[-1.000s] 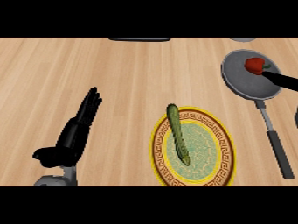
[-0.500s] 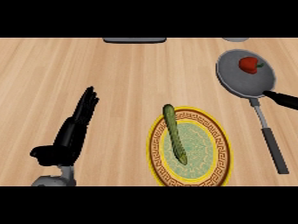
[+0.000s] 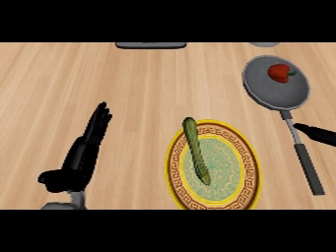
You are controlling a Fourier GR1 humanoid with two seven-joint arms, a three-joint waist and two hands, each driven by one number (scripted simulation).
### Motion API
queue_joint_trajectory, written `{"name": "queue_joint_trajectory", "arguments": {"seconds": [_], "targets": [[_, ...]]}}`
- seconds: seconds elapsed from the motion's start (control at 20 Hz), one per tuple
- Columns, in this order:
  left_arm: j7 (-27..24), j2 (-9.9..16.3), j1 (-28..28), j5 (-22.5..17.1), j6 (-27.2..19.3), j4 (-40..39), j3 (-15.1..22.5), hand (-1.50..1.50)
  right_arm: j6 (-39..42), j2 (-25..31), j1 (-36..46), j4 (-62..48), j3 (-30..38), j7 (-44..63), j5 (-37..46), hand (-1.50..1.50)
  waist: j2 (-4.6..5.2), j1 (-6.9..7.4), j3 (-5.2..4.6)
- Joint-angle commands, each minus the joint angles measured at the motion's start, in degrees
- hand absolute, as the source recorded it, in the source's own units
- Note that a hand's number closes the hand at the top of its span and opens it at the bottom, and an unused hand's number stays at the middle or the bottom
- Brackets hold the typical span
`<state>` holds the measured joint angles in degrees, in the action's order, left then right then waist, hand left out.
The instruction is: Pick the bell pepper from the plate and place it in the pan
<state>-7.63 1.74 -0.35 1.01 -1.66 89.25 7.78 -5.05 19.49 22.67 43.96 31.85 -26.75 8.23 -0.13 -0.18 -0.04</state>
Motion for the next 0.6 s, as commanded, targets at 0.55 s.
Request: {"name": "queue_joint_trajectory", "arguments": {"seconds": [0.55], "targets": [[2.5,-1.7,-0.4,1.6,-0.2,1.1,0.4,0.0,-6.5,-2.1,-8.7,15.3,-9.4,9.2,-1.2,-1.5,0.1,0.22,0.03]]}}
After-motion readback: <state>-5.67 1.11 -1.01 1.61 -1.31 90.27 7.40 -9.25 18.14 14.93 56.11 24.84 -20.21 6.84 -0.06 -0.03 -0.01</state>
